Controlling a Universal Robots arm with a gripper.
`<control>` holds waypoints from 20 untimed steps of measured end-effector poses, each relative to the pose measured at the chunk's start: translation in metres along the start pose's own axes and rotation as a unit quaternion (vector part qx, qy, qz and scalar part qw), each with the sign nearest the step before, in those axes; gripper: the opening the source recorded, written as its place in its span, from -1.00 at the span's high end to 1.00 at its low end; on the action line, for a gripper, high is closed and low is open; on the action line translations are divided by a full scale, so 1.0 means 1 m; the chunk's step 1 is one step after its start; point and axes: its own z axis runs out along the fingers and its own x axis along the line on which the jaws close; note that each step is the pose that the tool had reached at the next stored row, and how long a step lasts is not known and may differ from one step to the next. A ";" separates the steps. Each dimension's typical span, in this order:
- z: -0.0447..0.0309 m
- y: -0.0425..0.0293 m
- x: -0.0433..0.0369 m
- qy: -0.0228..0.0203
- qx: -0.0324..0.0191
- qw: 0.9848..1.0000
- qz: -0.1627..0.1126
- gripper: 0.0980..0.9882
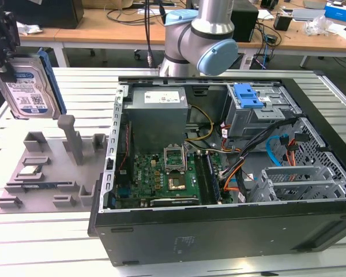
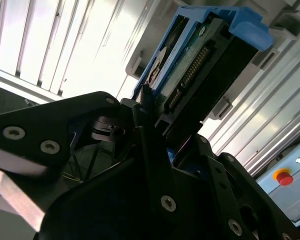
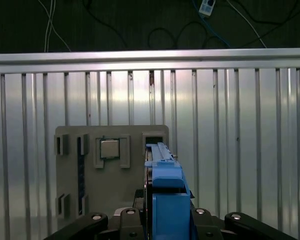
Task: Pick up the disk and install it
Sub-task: 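Pick up the disk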
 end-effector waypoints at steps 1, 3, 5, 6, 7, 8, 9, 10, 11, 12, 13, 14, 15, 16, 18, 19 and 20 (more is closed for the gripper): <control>-0.0008 0.0000 0.0000 0.000 0.000 1.000 0.000 0.40; -0.0033 0.0000 0.0000 0.000 0.000 1.000 0.000 0.40; -0.0085 0.0000 0.0001 0.000 0.000 1.000 0.000 0.40; -0.0111 0.0000 0.0001 0.000 0.000 1.000 0.000 0.40; -0.0127 0.0000 0.0001 0.000 0.000 1.000 0.000 0.40; -0.0144 0.0000 0.0001 0.000 0.000 1.000 0.000 0.40; -0.0168 0.0001 0.0001 0.000 0.000 1.000 0.000 0.40; -0.0192 0.0001 0.0001 0.000 0.000 1.000 0.000 0.40; -0.0212 0.0001 0.0001 0.000 0.000 1.000 0.000 0.40; -0.0233 0.0001 0.0001 0.000 0.000 1.000 0.000 0.40; -0.0261 0.0002 0.0001 0.000 0.000 1.000 0.000 0.40; -0.0278 0.0002 0.0002 0.000 0.000 1.000 0.000 0.40; -0.0291 0.0002 0.0002 0.000 0.000 1.000 0.000 0.40; -0.0317 0.0002 0.0002 0.000 0.000 1.000 0.000 0.40; -0.0348 0.0002 0.0002 0.000 0.000 1.000 0.000 0.40; -0.0369 0.0003 0.0002 0.000 0.000 1.000 0.000 0.40; -0.0391 0.0003 0.0002 0.000 0.000 1.000 0.000 0.40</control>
